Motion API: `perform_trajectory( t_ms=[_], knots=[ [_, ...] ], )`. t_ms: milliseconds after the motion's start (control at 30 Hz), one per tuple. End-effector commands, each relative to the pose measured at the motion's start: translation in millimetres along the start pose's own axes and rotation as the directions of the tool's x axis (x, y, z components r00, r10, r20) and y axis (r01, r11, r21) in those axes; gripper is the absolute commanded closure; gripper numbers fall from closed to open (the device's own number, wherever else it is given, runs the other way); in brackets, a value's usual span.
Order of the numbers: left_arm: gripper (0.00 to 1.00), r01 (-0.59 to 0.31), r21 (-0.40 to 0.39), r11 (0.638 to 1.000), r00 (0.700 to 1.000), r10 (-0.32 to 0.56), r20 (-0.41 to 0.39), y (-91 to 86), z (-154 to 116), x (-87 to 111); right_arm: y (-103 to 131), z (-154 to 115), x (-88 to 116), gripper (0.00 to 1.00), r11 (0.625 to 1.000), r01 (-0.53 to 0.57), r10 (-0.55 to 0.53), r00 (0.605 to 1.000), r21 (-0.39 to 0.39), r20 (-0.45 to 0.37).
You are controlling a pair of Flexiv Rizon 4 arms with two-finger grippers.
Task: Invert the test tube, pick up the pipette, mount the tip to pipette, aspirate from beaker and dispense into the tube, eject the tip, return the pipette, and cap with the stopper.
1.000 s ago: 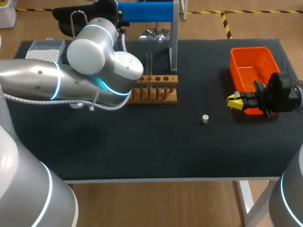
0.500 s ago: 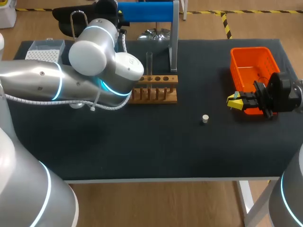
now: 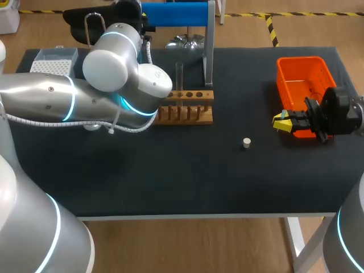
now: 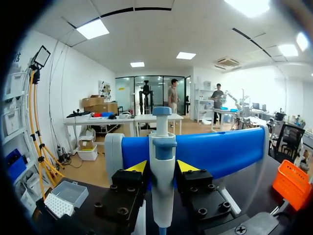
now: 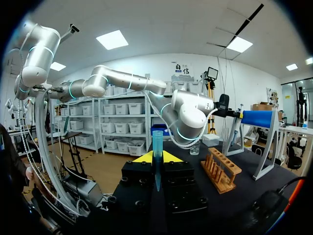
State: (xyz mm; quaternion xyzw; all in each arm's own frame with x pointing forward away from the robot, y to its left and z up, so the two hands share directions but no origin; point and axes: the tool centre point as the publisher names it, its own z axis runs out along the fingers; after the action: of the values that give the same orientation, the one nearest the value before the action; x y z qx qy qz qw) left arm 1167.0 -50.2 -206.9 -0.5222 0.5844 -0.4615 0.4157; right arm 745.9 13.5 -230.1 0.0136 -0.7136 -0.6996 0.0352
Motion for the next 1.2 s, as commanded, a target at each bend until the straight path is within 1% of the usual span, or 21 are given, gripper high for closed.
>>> perform_trajectory(
  t_ms=[33,100,200,267,300,533,900,1000,1100,1200],
  knots=[
    [0.68,0.002,0.007,1.000,1.000,-0.002,-0.001,2.2,3,0.5,1,0,1,1.00,1.000,0.001,-0.001,1.000,0.003,0.003],
    [0.74,0.001,0.006,1.000,1.000,-0.001,-0.002,2.2,3,0.4,1,0,1,1.00,1.000,0.001,-0.001,1.000,0.003,0.003],
    [0.78,0.001,0.006,1.000,1.000,-0.001,-0.001,2.3,4,0.3,1,0,1,1.00,1.000,0.001,-0.001,1.000,0.003,0.003],
    [0.94,0.002,0.007,1.000,1.000,-0.002,-0.001,2.1,4,-0.1,1,0,1,1.00,1.000,0.001,-0.001,1.000,0.003,0.003],
    [1.00,0.002,0.007,1.000,1.000,-0.002,0.000,1.8,4,-0.3,1,0,1,1.00,1.000,0.001,-0.001,1.000,0.003,0.003],
    [1.00,-0.004,0.018,1.000,1.000,0.004,0.001,-6.4,0,-0.5,1,0,1,1.00,1.000,0.001,-0.001,1.000,0.003,0.003],
    [1.00,-0.041,0.053,0.998,0.999,0.041,0.005,-36.2,-7,-1.8,1,0,1,1.00,1.000,0.001,-0.001,1.000,0.003,0.003],
    [1.00,-0.051,0.051,0.997,0.999,0.051,-0.006,-39.2,-11,0.0,1,0,1,1.00,1.000,0.001,-0.001,1.000,0.003,0.003],
    [1.00,-0.070,0.040,0.997,0.997,0.072,-0.040,-42.8,-22,5.2,1,0,1,1.00,1.000,0.001,-0.001,1.000,0.003,0.003],
    [1.00,-0.061,0.044,0.997,0.995,0.064,-0.077,-46.4,-34,6.3,1,0,1,1.00,1.000,0.001,-0.001,1.000,0.003,0.003]
  ],
)
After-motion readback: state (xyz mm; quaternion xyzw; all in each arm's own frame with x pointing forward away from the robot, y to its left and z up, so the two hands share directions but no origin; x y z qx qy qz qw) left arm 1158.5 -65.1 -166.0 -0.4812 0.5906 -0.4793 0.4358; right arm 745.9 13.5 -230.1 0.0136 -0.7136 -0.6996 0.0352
